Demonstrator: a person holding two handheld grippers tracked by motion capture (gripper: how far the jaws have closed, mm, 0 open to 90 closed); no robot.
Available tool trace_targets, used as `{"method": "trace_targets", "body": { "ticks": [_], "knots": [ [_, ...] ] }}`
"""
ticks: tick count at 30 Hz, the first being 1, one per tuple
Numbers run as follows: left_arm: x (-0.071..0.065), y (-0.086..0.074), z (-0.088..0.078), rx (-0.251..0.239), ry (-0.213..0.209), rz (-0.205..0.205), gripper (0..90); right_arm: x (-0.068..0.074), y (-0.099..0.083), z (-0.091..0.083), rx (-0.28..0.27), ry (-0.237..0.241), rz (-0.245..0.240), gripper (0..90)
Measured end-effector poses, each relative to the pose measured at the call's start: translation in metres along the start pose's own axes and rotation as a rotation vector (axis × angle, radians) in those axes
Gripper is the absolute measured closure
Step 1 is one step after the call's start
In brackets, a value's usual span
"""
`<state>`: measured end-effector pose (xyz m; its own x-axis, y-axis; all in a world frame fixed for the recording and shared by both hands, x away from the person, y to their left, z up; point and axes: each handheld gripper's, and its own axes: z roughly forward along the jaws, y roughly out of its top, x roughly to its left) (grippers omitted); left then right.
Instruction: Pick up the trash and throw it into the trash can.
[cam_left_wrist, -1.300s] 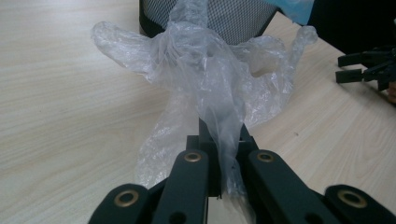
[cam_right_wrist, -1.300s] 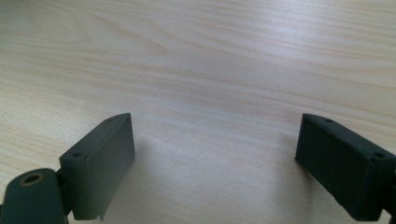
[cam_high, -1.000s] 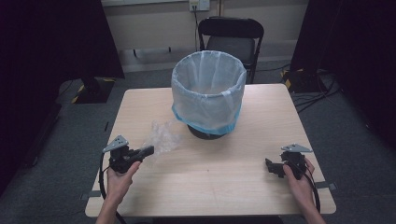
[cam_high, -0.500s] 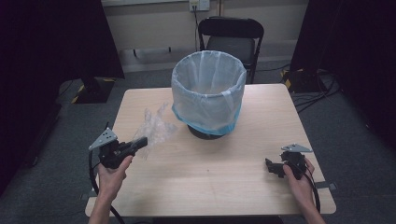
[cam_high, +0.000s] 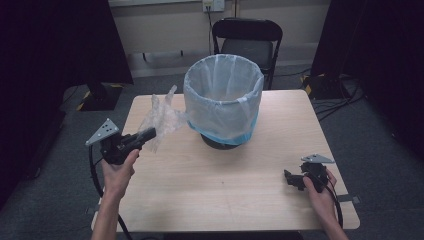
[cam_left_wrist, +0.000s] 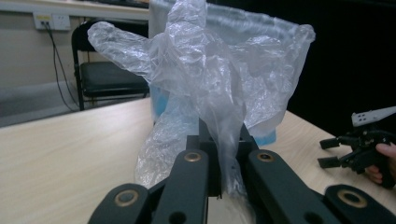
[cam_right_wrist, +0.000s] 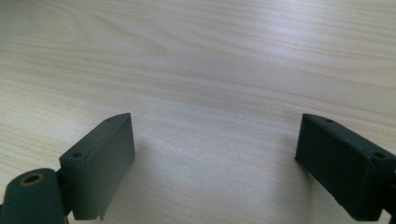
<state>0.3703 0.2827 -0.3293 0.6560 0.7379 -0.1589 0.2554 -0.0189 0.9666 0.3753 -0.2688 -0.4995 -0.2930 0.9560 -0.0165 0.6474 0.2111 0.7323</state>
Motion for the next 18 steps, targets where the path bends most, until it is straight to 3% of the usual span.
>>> {"method": "trace_targets", "body": {
  "ticks": [6, 10, 18],
  "knots": [
    [0.000, 0.022, 0.006, -0.044, -0.028, 0.000, 89.1, 0.000, 0.000, 0.000, 0.000, 0.000, 0.000, 10.7],
    [-0.005, 0.037, 0.013, -0.061, -0.050, 0.024, 89.2, 0.000, 0.000, 0.000, 0.000, 0.000, 0.000, 10.7],
    [-0.014, 0.057, 0.036, -0.064, -0.096, 0.042, 89.2, 0.000, 0.000, 0.000, 0.000, 0.000, 0.000, 10.7]
  ]
}}
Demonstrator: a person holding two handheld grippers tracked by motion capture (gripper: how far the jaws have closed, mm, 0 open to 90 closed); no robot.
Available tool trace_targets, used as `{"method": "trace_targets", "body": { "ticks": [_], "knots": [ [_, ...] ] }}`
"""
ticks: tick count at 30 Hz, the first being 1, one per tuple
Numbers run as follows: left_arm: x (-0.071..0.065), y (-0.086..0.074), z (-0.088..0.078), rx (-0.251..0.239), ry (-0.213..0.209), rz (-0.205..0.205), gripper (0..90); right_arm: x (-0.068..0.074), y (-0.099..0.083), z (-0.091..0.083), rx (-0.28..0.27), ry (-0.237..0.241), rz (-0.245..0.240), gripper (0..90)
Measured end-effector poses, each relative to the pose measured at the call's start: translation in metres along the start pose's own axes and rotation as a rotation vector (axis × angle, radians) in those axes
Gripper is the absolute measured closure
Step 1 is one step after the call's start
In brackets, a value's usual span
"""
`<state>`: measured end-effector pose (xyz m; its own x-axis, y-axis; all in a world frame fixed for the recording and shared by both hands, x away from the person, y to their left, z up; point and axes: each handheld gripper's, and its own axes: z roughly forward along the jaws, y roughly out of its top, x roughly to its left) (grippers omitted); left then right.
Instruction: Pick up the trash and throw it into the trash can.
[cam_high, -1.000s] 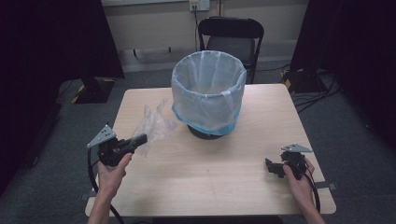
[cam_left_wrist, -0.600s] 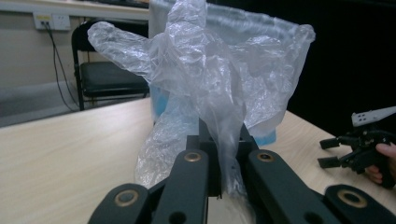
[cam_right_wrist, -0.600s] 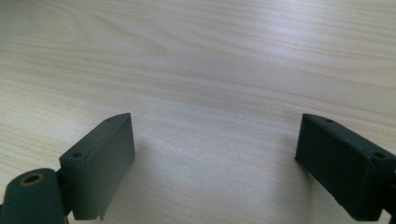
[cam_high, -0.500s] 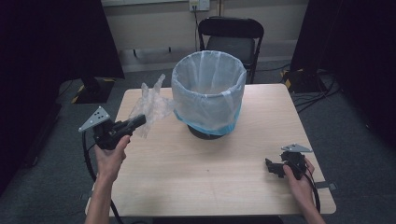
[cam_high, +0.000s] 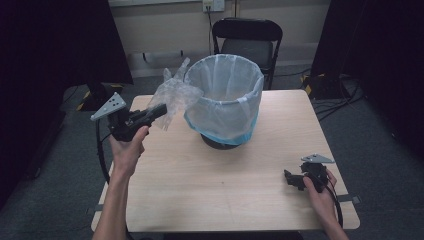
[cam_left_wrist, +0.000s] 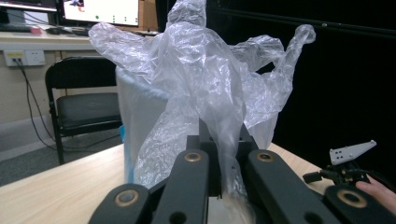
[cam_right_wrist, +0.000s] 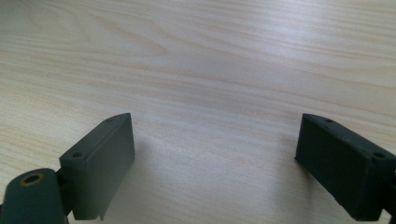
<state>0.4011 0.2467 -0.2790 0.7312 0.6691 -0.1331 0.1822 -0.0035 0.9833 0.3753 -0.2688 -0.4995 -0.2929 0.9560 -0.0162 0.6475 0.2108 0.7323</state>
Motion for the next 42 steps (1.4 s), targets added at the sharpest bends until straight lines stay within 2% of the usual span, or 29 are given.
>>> {"method": "trace_targets", "body": {
  "ticks": [2, 8, 12, 16, 24, 28, 34, 36, 37, 38, 39, 40, 42],
  "knots": [
    [0.000, 0.009, 0.010, -0.008, -0.023, 0.013, 89.2, 0.000, 0.000, 0.000, 0.001, 0.000, 0.000, 10.7],
    [0.003, 0.024, 0.029, -0.023, -0.055, 0.014, 89.1, 0.000, 0.000, 0.000, 0.001, 0.000, 0.001, 10.7],
    [0.003, 0.034, 0.049, -0.004, -0.071, 0.032, 89.2, 0.000, 0.000, 0.000, 0.000, 0.000, 0.000, 10.7],
    [0.002, 0.039, 0.062, -0.004, -0.089, 0.025, 89.2, 0.000, 0.000, 0.000, 0.000, 0.000, 0.000, 10.7],
    [0.002, 0.053, 0.100, 0.026, -0.110, 0.049, 89.1, 0.000, 0.000, 0.000, 0.000, 0.000, 0.000, 10.7],
    [0.006, 0.058, 0.119, 0.047, -0.116, 0.035, 89.1, 0.000, 0.000, 0.000, 0.000, 0.000, 0.000, 10.7],
    [0.012, 0.056, 0.143, 0.084, -0.134, 0.021, 88.3, 0.000, 0.000, 0.000, -0.001, -0.002, 0.000, 10.7],
    [0.016, 0.053, 0.154, 0.104, -0.125, 0.001, 82.6, 0.000, 0.000, 0.000, -0.001, -0.002, 0.000, 10.7],
    [0.016, 0.053, 0.154, 0.104, -0.125, 0.001, 78.8, 0.000, 0.000, 0.000, -0.001, -0.002, 0.000, 10.7],
    [0.017, 0.052, 0.156, 0.099, -0.120, -0.011, 78.8, 0.000, 0.000, 0.000, 0.000, 0.000, 0.000, 10.7],
    [0.016, 0.052, 0.158, 0.094, -0.116, -0.014, 67.0, 0.000, 0.000, 0.000, -0.001, -0.002, 0.000, 10.7],
    [0.014, 0.052, 0.159, 0.091, -0.101, -0.005, 61.1, 0.000, 0.000, 0.000, -0.001, -0.001, 0.000, 10.7],
    [0.013, 0.050, 0.163, 0.102, -0.090, -0.006, 56.9, 0.000, 0.000, 0.000, 0.000, 0.000, 0.000, 10.7]
  ]
}}
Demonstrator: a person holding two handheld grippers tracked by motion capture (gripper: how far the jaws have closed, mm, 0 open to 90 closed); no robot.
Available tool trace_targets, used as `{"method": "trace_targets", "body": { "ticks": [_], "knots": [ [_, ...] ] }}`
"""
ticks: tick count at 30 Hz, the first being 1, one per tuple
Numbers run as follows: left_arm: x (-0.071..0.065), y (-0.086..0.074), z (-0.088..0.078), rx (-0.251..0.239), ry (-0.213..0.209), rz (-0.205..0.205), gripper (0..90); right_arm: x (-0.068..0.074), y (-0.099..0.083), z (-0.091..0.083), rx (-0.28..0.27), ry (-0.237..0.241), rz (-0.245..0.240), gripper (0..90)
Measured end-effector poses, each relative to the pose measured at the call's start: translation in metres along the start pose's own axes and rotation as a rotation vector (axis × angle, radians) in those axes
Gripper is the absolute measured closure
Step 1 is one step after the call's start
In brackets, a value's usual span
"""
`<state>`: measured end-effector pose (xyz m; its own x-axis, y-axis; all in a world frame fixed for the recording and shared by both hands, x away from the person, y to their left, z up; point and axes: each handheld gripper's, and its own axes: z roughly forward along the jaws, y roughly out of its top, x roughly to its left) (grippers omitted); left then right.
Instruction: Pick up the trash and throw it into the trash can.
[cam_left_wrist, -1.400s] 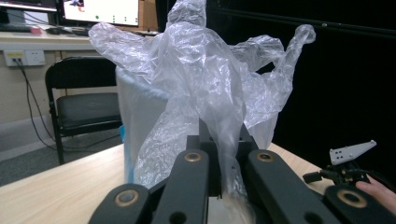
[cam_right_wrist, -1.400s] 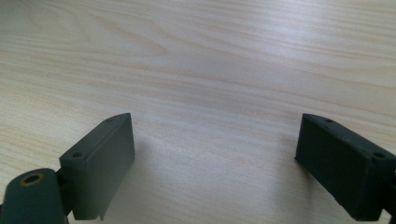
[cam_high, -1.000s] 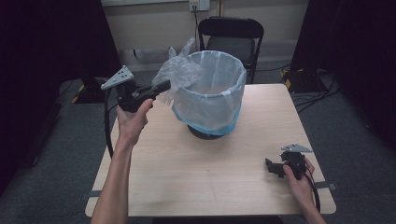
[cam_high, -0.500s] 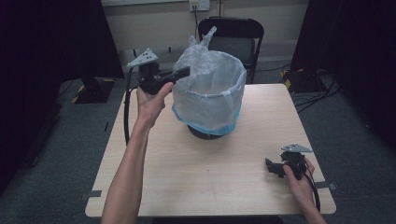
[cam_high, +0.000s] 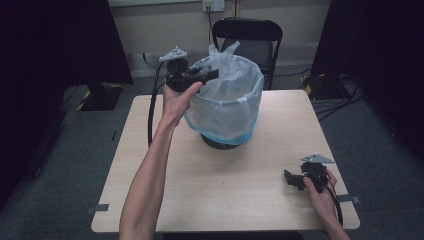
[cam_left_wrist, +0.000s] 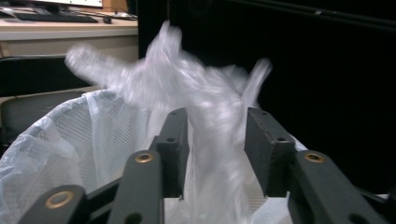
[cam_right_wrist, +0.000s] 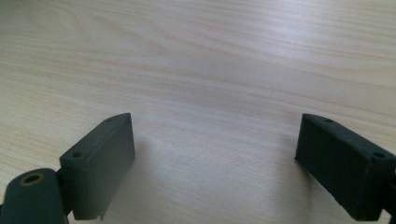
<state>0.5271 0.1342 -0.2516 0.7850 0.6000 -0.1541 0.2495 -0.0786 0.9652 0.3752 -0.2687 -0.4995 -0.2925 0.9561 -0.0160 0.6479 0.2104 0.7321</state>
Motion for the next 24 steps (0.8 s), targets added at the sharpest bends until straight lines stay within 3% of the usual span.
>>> {"method": "trace_targets", "body": {
  "ticks": [4, 11, 12, 19, 24],
  "knots": [
    [0.002, -0.002, 0.002, -0.002, -0.003, -0.027, 46.5, 0.000, 0.000, 0.000, -0.001, -0.001, 0.000, 10.7],
    [0.001, -0.003, -0.003, 0.011, -0.007, -0.016, 38.2, 0.000, 0.000, 0.000, -0.001, -0.001, 0.000, 10.7],
    [-0.001, -0.004, -0.007, 0.007, -0.017, 0.004, 35.4, 0.000, 0.000, 0.000, -0.001, -0.001, -0.001, 10.7],
    [-0.004, -0.007, -0.017, 0.027, -0.030, 0.030, 17.6, 0.000, 0.000, 0.000, 0.000, 0.000, 0.000, 10.7],
    [-0.009, -0.004, -0.029, 0.031, -0.014, 0.049, 16.0, 0.000, 0.000, 0.000, 0.000, 0.000, 0.000, 10.7]
  ]
}}
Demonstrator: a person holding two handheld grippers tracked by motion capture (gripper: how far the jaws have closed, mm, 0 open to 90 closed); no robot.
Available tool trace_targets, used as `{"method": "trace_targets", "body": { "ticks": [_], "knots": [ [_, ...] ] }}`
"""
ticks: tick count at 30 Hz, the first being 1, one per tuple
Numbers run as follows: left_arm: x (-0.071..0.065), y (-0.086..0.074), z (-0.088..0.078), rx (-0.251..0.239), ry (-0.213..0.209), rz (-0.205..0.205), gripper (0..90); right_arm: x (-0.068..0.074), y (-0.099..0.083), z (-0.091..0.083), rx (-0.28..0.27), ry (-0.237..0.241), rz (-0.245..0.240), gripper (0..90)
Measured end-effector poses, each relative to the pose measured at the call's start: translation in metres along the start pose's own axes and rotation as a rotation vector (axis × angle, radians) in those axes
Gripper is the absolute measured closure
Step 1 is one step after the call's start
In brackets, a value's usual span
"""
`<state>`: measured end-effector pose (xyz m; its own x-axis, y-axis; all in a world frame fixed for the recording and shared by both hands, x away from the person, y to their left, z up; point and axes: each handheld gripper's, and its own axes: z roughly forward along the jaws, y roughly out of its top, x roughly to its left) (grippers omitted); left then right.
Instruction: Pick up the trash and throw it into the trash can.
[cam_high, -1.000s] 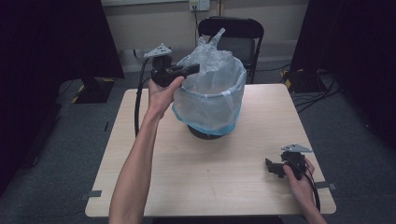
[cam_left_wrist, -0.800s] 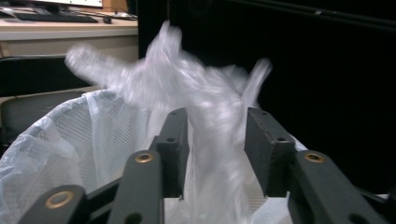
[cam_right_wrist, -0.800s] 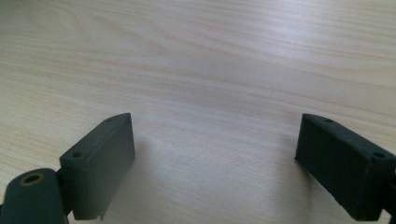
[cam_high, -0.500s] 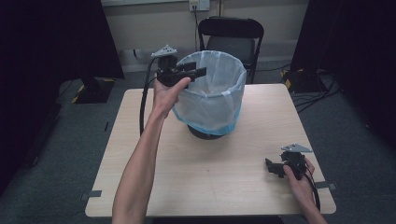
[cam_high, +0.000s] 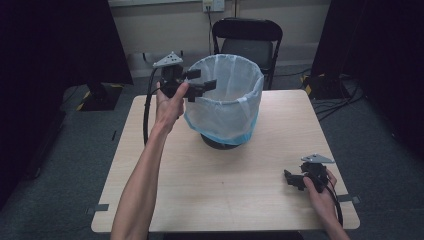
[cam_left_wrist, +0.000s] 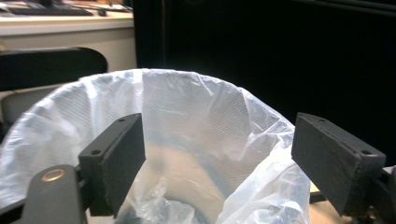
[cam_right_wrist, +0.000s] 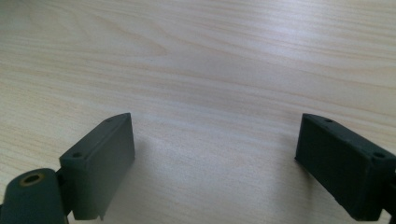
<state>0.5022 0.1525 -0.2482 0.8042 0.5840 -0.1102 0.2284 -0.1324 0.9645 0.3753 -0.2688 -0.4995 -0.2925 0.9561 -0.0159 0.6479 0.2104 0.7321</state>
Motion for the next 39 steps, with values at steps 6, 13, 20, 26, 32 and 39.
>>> {"method": "trace_targets", "body": {
  "ticks": [6, 13, 20, 26, 32, 39],
  "knots": [
    [-0.006, -0.005, -0.019, -0.001, 0.040, 0.004, 16.0, 0.000, 0.000, 0.000, 0.000, 0.000, 0.000, 10.7],
    [-0.014, -0.025, -0.041, 0.030, 0.090, 0.024, 16.0, 0.000, 0.000, 0.000, -0.001, -0.001, 0.000, 10.7],
    [-0.016, -0.042, -0.070, 0.033, 0.164, 0.031, 15.8, 0.000, 0.000, 0.000, 0.000, 0.000, 0.000, 10.7],
    [-0.016, -0.060, -0.094, 0.056, 0.193, 0.012, 16.0, 0.000, 0.000, 0.000, -0.001, -0.001, 0.000, 10.7],
    [-0.017, -0.081, -0.117, 0.061, 0.218, -0.007, 16.1, 0.000, 0.000, 0.000, 0.000, 0.000, 0.000, 10.7],
    [-0.021, -0.107, -0.135, 0.086, 0.255, -0.018, 16.0, 0.000, 0.000, 0.000, -0.001, 0.000, 0.000, 10.7]
  ]
}}
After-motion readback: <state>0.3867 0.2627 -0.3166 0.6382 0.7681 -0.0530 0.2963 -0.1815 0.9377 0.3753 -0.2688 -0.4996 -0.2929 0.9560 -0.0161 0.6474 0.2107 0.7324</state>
